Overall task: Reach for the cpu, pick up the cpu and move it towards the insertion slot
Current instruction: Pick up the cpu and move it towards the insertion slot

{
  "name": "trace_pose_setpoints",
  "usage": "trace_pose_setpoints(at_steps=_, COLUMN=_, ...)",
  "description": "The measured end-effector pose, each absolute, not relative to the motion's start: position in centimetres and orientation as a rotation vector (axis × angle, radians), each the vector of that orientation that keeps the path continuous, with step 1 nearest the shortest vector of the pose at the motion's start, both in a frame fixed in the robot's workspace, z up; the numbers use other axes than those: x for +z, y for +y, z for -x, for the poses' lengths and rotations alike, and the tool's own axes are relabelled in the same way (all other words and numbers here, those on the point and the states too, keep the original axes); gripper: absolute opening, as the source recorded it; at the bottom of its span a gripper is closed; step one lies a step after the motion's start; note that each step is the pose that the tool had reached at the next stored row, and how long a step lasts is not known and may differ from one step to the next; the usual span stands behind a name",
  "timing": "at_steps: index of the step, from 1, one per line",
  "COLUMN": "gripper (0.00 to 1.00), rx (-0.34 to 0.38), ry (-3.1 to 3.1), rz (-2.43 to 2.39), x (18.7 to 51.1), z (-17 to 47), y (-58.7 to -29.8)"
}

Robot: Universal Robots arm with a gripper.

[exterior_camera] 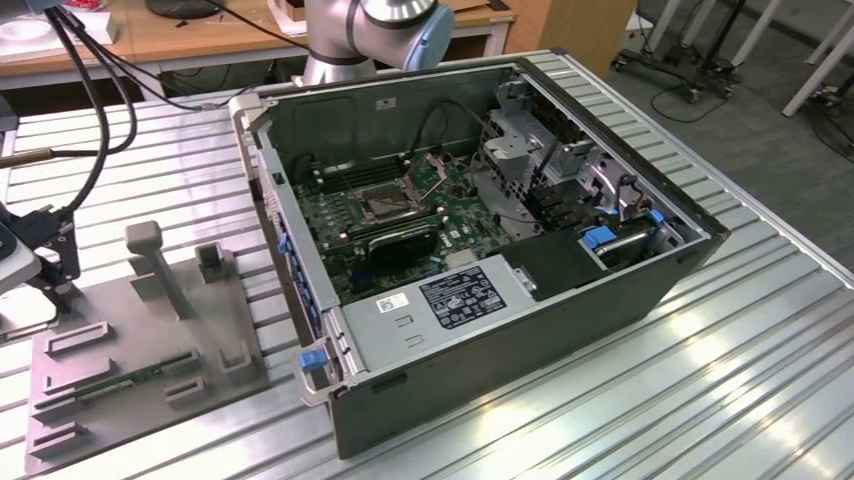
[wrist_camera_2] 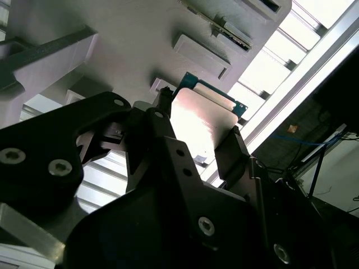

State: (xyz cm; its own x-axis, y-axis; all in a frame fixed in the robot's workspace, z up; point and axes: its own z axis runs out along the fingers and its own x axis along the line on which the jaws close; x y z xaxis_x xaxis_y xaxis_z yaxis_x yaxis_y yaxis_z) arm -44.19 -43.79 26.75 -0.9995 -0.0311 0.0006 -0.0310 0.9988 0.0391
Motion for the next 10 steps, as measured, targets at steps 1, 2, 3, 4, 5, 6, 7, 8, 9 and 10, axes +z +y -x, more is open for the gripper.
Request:
trace_pose_setpoints(at_steps=1, gripper=0.55, rx=-0.061, ry=-3.139, rz=-0.049, x=26.75, z=44.19, y=-43.79)
trace_pose_setpoints(at_steps=2, gripper=0.55, rx=-0.061, ry=-3.139, rz=-0.049, x=26.75, z=44.19, y=-43.79)
trace_pose_setpoints(at_steps=3, gripper=0.55, rx=-0.061, ry=-3.139, rz=-0.049, x=26.75, z=44.19, y=-43.79)
trace_pose_setpoints(at_steps=4, gripper=0.55, rx=-0.061, ry=-3.139, rz=-0.049, x=26.76, z=44.19, y=-43.79)
trace_pose_setpoints(at_steps=5, gripper=0.55, rx=-0.061, ry=-3.140, rz=-0.049, x=26.76, z=44.19, y=-43.78)
trace_pose_setpoints(at_steps=6, gripper=0.55, rx=-0.061, ry=-3.140, rz=-0.049, x=26.77, z=44.19, y=-43.78)
trace_pose_setpoints(at_steps=7, gripper=0.55, rx=-0.061, ry=-3.140, rz=-0.049, x=26.79, z=44.19, y=-43.79)
trace_pose_setpoints(at_steps=8, gripper=0.55, rx=-0.061, ry=-3.139, rz=-0.049, x=26.81, z=44.19, y=-43.79)
trace_pose_setpoints(at_steps=9, gripper=0.55, rx=-0.061, ry=-3.140, rz=-0.049, x=26.82, z=44.19, y=-43.79)
trace_pose_setpoints(at_steps=10, gripper=0.55, rx=-0.061, ry=-3.139, rz=-0.049, x=26.87, z=44.19, y=-43.79)
